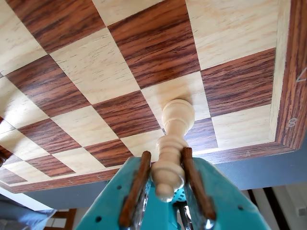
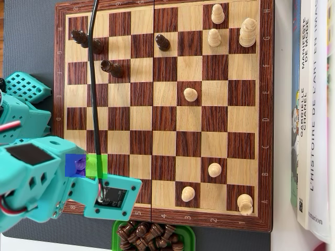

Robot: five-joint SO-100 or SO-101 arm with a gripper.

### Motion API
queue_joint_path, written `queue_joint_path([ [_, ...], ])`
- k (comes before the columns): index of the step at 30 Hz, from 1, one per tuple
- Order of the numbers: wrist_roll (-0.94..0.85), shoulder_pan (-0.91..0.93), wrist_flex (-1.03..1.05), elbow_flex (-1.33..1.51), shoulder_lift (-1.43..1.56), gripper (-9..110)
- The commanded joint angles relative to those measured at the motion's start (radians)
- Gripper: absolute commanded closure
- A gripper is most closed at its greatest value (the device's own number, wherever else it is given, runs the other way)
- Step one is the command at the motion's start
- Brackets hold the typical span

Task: Play chess

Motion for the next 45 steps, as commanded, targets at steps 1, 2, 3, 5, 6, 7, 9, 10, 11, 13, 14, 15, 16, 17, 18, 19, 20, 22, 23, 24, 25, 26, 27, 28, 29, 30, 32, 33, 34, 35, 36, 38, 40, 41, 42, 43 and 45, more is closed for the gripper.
queue_joint_path([
  [1, 0.003, 0.003, -0.008, -0.034, 0.000, 96],
  [2, 0.003, 0.003, -0.008, -0.035, 0.000, 96],
  [3, 0.003, 0.002, -0.008, -0.038, 0.000, 96],
  [5, 0.006, 0.000, -0.008, -0.040, 0.000, 96],
  [6, 0.006, 0.000, -0.008, -0.040, 0.002, 96],
  [7, 0.006, 0.000, -0.008, -0.040, 0.005, 96],
  [9, 0.003, 0.000, -0.008, -0.040, 0.005, 95],
  [10, 0.002, 0.002, -0.008, -0.040, 0.005, 94],
  [11, 0.002, 0.002, -0.008, -0.040, 0.005, 92],
  [13, 0.002, 0.002, -0.008, -0.040, 0.005, 91],
  [14, 0.002, 0.003, -0.006, -0.040, 0.005, 91],
  [15, 0.002, 0.003, -0.005, -0.040, 0.005, 91],
  [16, 0.002, 0.003, -0.005, -0.040, 0.005, 90],
  [17, 0.002, 0.005, -0.003, -0.040, 0.005, 90],
  [18, 0.003, 0.005, -0.002, -0.041, 0.005, 90],
  [19, 0.003, 0.005, -0.002, -0.041, 0.005, 90],
  [20, 0.002, 0.006, -0.002, -0.041, 0.005, 90],
  [22, 0.002, 0.006, 0.000, -0.041, 0.005, 90],
  [23, 0.000, 0.008, 0.000, -0.041, 0.005, 90],
  [24, 0.000, 0.008, 0.000, -0.041, 0.005, 90],
  [25, 0.000, 0.008, 0.000, -0.041, 0.005, 90],
  [26, 0.000, 0.008, 0.000, -0.043, 0.005, 90],
  [27, 0.000, 0.008, 0.000, -0.043, 0.005, 90],
  [28, 0.000, 0.008, 0.000, -0.043, 0.005, 90],
  [29, -0.002, 0.008, 0.000, -0.043, 0.005, 90],
  [30, -0.003, 0.008, 0.000, -0.043, 0.005, 88],
  [32, -0.005, 0.008, 0.000, -0.043, 0.005, 86],
  [33, -0.005, 0.008, 0.000, -0.043, 0.005, 86],
  [34, -0.003, 0.008, 0.000, -0.043, 0.005, 86],
  [35, -0.002, 0.009, 0.000, -0.043, 0.006, 85],
  [36, -0.002, 0.009, 0.000, -0.043, 0.006, 85],
  [38, -0.002, 0.009, -0.002, -0.044, 0.006, 85],
  [40, -0.005, 0.018, 0.002, -0.058, 0.006, 85],
  [41, -0.006, 0.023, 0.002, -0.066, 0.006, 85],
  [42, -0.006, 0.023, 0.002, -0.072, 0.006, 85],
  [43, -0.006, 0.025, 0.002, -0.077, 0.006, 85],
  [45, -0.006, 0.025, 0.002, -0.084, 0.006, 85],
])
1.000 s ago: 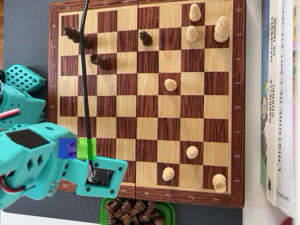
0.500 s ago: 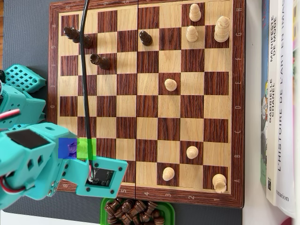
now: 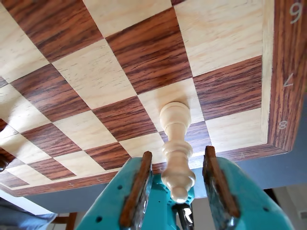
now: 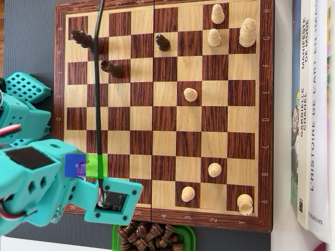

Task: Play chess

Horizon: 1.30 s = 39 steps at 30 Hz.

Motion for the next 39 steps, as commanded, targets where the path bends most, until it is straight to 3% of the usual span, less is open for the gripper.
queue_joint_path([
  [1, -0.006, 0.014, 0.002, -0.052, 0.008, 85],
  [20, -0.008, -0.002, 0.002, -0.084, 0.187, 85],
  [29, 0.006, -0.117, -0.018, -0.077, 0.325, 85],
  [39, 0.008, -0.290, -0.347, 0.140, 0.518, 85],
])
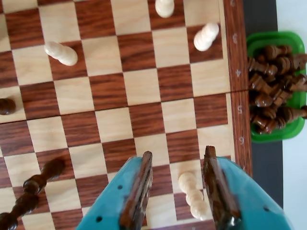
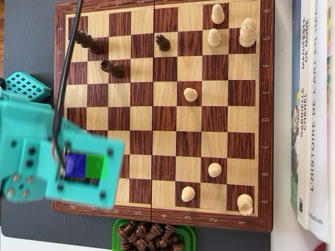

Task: Play chess

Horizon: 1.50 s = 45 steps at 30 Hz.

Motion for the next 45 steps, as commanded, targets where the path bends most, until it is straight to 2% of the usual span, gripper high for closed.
queue_joint_path([
  [1, 0.008, -0.034, -0.110, 0.066, 0.078, 85],
  [14, 0.011, -0.147, -0.597, 0.284, 0.322, 85],
  [21, 0.123, -0.224, -0.821, 0.433, 0.456, 85],
  [30, 0.127, -0.279, -1.161, 0.609, 0.575, 85],
  [45, 0.127, -0.284, -1.462, 0.749, 0.848, 85],
])
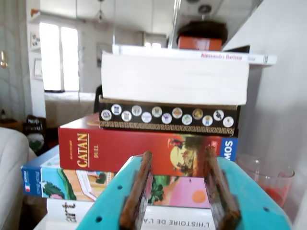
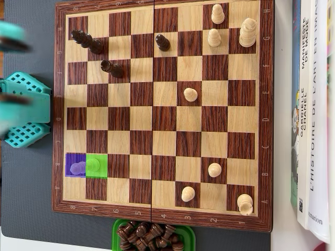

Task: Play chess

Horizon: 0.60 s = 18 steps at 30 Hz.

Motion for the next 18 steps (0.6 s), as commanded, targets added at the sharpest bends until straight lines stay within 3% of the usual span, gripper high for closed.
queue_joint_path([
  [1, 0.008, -0.003, -0.074, 0.017, 0.061, 85],
  [18, 0.008, 0.043, -0.881, 0.173, 0.115, 85],
])
